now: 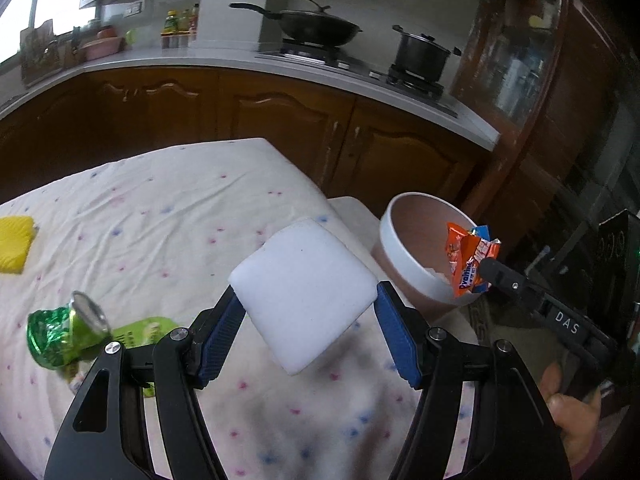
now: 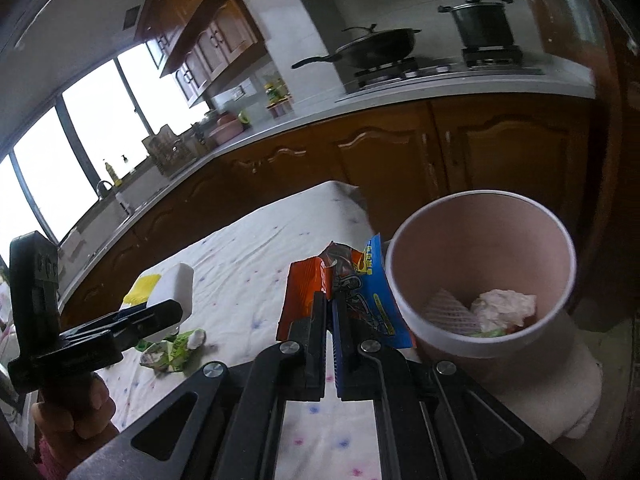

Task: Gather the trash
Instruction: 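Carry the sponge and snack bag over the bin and open both tools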

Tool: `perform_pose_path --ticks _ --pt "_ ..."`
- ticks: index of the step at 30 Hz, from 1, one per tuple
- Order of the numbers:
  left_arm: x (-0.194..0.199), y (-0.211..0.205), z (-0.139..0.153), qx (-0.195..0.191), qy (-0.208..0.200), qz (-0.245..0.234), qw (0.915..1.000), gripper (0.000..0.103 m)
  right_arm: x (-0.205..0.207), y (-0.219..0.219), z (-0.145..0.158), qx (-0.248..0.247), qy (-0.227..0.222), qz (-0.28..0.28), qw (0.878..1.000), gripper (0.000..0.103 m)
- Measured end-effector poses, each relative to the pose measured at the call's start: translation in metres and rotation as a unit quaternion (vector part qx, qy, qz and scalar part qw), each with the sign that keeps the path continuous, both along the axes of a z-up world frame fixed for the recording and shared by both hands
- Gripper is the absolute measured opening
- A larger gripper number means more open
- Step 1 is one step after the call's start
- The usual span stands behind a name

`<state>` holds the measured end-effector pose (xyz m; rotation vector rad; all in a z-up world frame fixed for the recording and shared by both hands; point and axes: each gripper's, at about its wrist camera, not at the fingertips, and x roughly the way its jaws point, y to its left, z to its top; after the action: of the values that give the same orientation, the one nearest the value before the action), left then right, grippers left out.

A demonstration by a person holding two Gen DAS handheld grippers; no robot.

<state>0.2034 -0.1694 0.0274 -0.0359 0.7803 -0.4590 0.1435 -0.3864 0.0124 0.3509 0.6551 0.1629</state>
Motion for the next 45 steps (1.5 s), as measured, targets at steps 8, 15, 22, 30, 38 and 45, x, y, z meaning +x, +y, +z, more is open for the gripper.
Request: perform_pose_path --ticks 8,15,22,30,38,45 --pt "0.000 -0.027 -0.001 0.004 0.005 -0.015 0.9999 0.067 -0.010 -0.028 -0.001 0.009 -0.002 -0.026 1.000 0.002" --pt "0.006 -0.061 -0.002 0.009 0.010 -0.036 0.9993 0.067 -0.015 -0.052 -0.004 0.014 -0.001 -0.045 0.999 0.003" --pt "0.016 -0.097 -0.004 0.014 0.011 -0.060 0.9980 0.067 -0.014 -0.078 -0.005 0.013 0.001 -0.070 0.997 0.003" --pt "0.038 -0.143 -0.009 0.024 0.023 -0.097 0.9947 0.067 -0.001 -0.102 -0.012 0.018 0.011 -0.088 0.996 0.003" --pt "0.060 -0.179 -0.023 0.044 0.041 -0.114 0.9917 0.068 0.017 -0.118 -0.021 0.025 0.024 -0.091 0.995 0.003" --pt "0.070 -0.191 -0.033 0.052 0.052 -0.120 0.9901 0.071 0.028 -0.125 -0.031 0.027 0.040 -0.088 0.995 0.003"
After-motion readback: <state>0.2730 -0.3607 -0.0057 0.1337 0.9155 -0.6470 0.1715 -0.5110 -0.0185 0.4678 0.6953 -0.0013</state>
